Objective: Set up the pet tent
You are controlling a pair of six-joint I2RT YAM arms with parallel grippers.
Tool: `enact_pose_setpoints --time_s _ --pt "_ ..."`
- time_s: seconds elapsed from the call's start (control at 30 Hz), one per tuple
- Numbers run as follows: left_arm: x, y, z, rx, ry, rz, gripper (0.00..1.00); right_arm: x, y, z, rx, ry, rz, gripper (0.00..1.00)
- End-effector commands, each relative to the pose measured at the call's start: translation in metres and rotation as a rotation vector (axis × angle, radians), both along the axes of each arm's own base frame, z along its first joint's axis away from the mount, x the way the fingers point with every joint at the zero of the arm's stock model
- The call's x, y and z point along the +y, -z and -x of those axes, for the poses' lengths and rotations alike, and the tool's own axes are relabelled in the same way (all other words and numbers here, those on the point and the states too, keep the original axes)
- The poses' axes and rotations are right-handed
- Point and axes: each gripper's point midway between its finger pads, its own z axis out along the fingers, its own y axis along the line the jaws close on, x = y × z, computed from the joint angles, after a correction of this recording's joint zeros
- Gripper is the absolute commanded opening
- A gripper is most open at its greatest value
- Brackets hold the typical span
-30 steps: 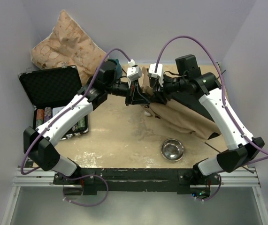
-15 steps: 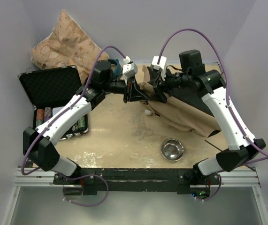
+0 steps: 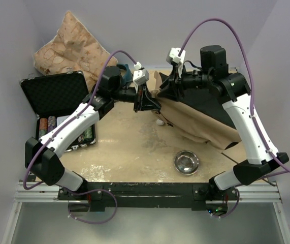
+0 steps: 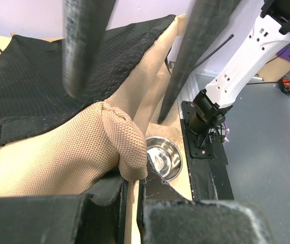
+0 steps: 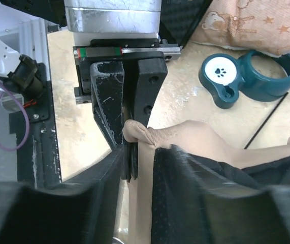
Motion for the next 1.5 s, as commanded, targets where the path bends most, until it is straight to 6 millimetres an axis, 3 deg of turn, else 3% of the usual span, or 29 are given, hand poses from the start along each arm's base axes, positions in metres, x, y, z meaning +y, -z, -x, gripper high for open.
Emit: enact_pose_setpoints --time_s 0.0,0.1,0.63,0.9,1.1,1.13,1.2,1.37,1.47 --pt "-0.003 -0.001 0.011 0.016 0.050 0.008 0.00 0.009 -0.016 0.005 -0.025 -0.065 -0.057 0.37" --pt "-0.005 0.001 0.010 0.020 0.052 0.004 0.00 0.009 -0.018 0.005 -0.045 -0.077 -0.057 0.26" --pt "-0.013 0.008 0.002 0.039 0.063 -0.010 0.00 0.012 -0.008 0.017 -0.028 -0.153 -0.030 0.17" --pt "-0.015 0.000 0.004 0.032 0.076 0.009 0.00 0.016 0.019 0.014 0.002 -0.156 0.036 0.13" --pt "-0.011 -0.019 0.008 0.007 0.074 0.059 0.00 0.010 0.044 0.015 0.020 -0.160 0.104 0.11" --pt "-0.009 -0.020 0.005 0.013 0.063 0.064 0.00 0.009 0.044 0.015 0.018 -0.159 0.107 0.15" --pt "-0.003 -0.022 -0.002 0.033 0.041 0.084 0.00 0.009 0.036 0.015 -0.001 -0.150 0.092 0.30" --pt "0.009 -0.026 -0.021 0.114 -0.019 0.118 0.00 0.005 -0.013 0.010 -0.116 -0.051 0.004 0.68" --pt "0.011 -0.032 -0.028 0.134 -0.037 0.146 0.00 -0.004 -0.044 0.012 -0.220 0.023 -0.053 0.77"
